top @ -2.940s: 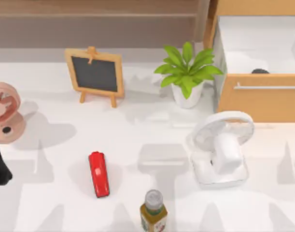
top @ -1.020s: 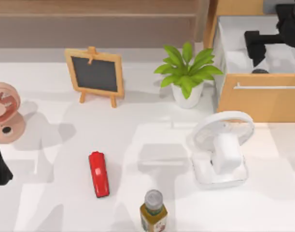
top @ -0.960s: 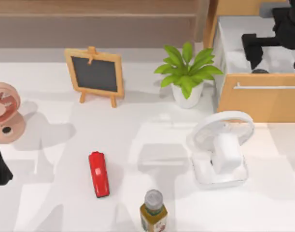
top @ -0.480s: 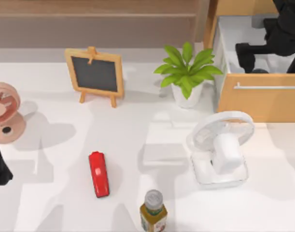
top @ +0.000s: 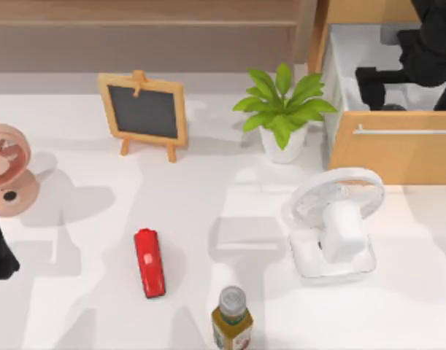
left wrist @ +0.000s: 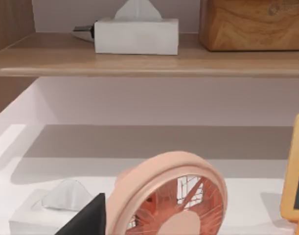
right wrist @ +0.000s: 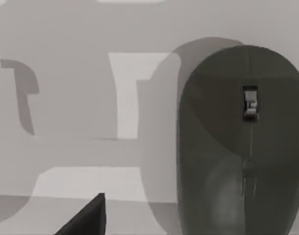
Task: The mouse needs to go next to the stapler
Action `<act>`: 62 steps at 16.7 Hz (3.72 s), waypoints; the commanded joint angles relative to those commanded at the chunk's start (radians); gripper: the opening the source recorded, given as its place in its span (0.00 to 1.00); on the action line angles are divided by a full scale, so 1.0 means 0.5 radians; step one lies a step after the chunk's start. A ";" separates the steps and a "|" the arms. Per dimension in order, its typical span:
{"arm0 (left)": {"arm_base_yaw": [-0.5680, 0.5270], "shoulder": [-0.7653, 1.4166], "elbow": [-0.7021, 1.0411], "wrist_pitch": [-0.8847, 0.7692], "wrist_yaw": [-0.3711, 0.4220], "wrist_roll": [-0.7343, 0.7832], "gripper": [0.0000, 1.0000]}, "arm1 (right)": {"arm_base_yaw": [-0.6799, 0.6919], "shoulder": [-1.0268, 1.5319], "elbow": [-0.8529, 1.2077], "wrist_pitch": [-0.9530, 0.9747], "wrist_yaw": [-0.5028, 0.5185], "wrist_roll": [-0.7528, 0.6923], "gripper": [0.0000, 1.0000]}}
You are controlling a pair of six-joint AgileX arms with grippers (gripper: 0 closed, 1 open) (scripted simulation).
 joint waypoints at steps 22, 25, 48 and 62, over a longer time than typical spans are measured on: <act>0.000 0.000 0.000 0.000 0.000 0.000 1.00 | 0.003 0.074 -0.079 0.152 0.001 0.004 0.55; 0.000 0.000 0.000 0.000 0.000 0.000 1.00 | 0.003 0.074 -0.079 0.152 0.001 0.004 0.32; 0.000 0.000 0.000 0.000 0.000 0.000 1.00 | 0.061 -0.296 -0.128 0.009 0.131 0.316 0.00; 0.000 0.000 0.000 0.000 0.000 0.000 1.00 | 0.938 -0.755 -0.361 0.200 0.115 1.338 0.00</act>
